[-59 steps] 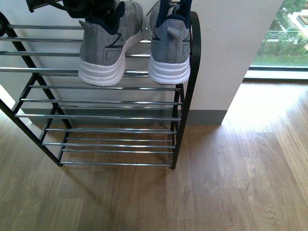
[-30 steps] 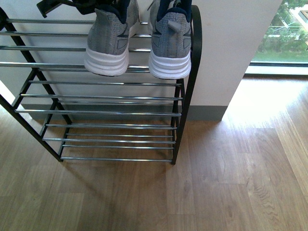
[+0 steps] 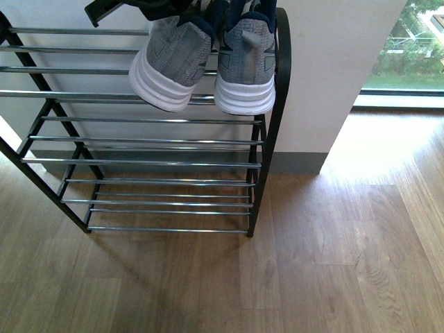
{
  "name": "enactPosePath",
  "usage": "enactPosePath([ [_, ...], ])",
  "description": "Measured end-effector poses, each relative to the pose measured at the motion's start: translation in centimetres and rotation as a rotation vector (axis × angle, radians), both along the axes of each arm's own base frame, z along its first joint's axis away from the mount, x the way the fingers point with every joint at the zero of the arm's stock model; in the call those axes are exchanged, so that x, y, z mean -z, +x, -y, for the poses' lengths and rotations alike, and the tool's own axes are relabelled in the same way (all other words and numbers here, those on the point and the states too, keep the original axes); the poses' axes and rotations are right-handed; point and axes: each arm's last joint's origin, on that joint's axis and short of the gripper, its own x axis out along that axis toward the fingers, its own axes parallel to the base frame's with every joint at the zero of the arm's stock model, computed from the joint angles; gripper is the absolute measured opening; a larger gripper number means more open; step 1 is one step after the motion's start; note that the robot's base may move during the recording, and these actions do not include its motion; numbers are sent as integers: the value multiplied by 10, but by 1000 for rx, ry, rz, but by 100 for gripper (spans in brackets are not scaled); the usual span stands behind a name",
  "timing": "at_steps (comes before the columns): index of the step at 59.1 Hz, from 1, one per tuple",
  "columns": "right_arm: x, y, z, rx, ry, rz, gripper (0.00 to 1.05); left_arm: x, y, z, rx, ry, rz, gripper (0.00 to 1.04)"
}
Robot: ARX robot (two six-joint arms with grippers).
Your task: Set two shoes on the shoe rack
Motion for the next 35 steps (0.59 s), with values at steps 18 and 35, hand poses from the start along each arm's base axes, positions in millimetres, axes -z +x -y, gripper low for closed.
enactPosePath([
  [18,0,0,0,0,0,0,95,-5,1,-6,-35,-72,-5,2],
  [35,0,0,0,0,0,0,95,-4,2,-11,-63,-132,-17,2],
])
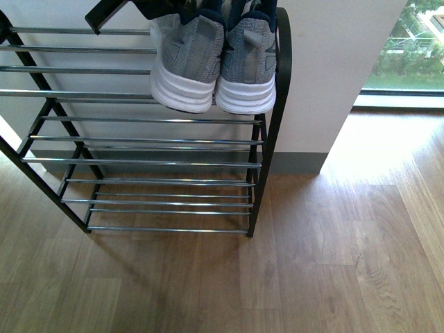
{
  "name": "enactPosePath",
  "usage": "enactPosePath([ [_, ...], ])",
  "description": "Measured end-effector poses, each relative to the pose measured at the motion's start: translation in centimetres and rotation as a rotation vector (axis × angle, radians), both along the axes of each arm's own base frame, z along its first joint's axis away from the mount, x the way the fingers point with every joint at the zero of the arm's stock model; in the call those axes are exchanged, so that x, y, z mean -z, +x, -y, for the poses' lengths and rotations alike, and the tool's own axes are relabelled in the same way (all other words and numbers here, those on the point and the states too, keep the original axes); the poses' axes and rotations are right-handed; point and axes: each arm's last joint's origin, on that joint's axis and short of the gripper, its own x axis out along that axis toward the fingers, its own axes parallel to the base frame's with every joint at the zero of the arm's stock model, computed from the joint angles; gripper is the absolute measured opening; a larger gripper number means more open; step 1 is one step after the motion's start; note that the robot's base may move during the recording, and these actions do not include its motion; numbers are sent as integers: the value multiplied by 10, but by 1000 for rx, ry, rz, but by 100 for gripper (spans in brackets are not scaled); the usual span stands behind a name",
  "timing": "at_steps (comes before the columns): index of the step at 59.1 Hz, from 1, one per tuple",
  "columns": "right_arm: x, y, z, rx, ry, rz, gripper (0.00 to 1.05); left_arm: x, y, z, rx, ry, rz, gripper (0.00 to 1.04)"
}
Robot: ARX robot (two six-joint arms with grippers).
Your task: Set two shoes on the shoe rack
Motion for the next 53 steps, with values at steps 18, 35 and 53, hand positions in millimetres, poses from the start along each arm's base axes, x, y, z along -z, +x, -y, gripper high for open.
enactPosePath([
  [18,0,0,0,0,0,0,95,4,-4,0,74,-33,33,24],
  [35,0,0,0,0,0,0,95,-30,-15,-7,94,-13,140,73],
  [53,0,0,0,-2,0,0,95,-48,-41,-50,-28,399,527,80],
])
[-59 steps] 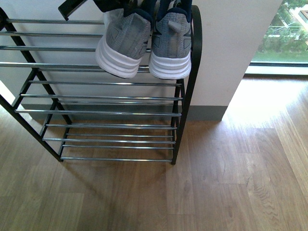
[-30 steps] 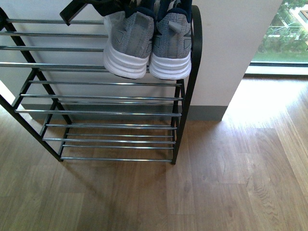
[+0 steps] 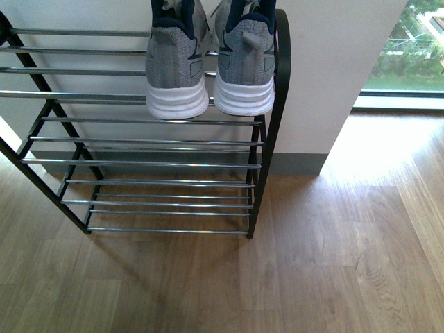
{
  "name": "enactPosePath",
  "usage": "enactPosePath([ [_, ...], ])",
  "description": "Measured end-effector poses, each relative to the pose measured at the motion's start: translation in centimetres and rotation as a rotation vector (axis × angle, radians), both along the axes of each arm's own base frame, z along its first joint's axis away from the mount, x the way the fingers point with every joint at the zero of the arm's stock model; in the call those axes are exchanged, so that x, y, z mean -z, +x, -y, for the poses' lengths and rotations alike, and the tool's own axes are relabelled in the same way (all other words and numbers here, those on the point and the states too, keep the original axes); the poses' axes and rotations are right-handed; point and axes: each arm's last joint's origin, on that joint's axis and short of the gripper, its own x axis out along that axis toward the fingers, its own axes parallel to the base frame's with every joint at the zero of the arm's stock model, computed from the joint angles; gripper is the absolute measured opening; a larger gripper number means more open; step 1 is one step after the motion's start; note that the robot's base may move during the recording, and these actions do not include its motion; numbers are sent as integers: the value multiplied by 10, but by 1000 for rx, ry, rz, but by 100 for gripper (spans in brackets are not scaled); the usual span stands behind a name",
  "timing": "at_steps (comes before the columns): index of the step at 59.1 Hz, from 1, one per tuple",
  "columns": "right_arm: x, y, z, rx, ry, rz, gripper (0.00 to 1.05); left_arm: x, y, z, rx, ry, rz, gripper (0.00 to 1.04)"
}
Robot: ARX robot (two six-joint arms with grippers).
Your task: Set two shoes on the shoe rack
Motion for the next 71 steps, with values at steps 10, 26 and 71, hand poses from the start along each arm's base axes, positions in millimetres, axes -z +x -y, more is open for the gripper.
enactPosePath([
  [10,0,0,0,0,0,0,95,13,-48,-38,9,212,218,53],
  [26,0,0,0,0,0,0,95,36,-113,-81,15,298,217,10],
  [71,0,0,0,0,0,0,95,67,-219,-130,25,310,225,1],
])
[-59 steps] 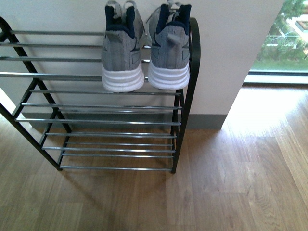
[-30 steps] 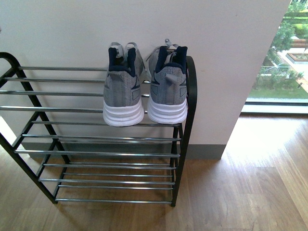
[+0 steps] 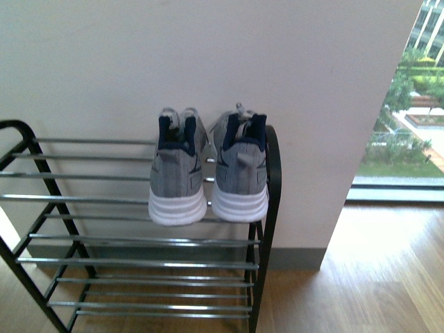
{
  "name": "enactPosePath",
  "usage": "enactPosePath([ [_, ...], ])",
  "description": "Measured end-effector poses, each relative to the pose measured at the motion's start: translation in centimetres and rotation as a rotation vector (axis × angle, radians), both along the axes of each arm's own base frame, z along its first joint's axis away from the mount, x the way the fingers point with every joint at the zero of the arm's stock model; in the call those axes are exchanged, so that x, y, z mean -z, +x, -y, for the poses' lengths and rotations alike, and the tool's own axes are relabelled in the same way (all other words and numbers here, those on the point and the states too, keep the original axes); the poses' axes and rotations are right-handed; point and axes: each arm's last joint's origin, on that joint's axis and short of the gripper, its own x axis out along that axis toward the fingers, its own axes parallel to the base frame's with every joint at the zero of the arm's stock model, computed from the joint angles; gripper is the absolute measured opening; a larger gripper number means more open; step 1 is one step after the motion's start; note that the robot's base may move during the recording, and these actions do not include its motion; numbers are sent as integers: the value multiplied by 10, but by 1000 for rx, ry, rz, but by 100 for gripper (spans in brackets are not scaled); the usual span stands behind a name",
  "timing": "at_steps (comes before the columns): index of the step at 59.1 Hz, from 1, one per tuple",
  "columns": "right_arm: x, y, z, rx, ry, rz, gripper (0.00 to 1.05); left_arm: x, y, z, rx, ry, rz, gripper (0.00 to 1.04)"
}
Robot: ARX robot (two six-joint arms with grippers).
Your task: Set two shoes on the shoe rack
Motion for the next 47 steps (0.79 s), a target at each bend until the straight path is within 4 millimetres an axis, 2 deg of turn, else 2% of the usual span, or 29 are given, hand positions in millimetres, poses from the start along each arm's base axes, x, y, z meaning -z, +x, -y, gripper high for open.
enactPosePath([
  [9,0,0,0,-1,0,0,95,7,-12,-3,-11,0,-26,1],
  [29,0,0,0,0,0,0,95,2,-39,-3,-11,1,-6,1],
  [47,0,0,0,0,0,0,95,-2,-51,-3,-11,1,6,1],
])
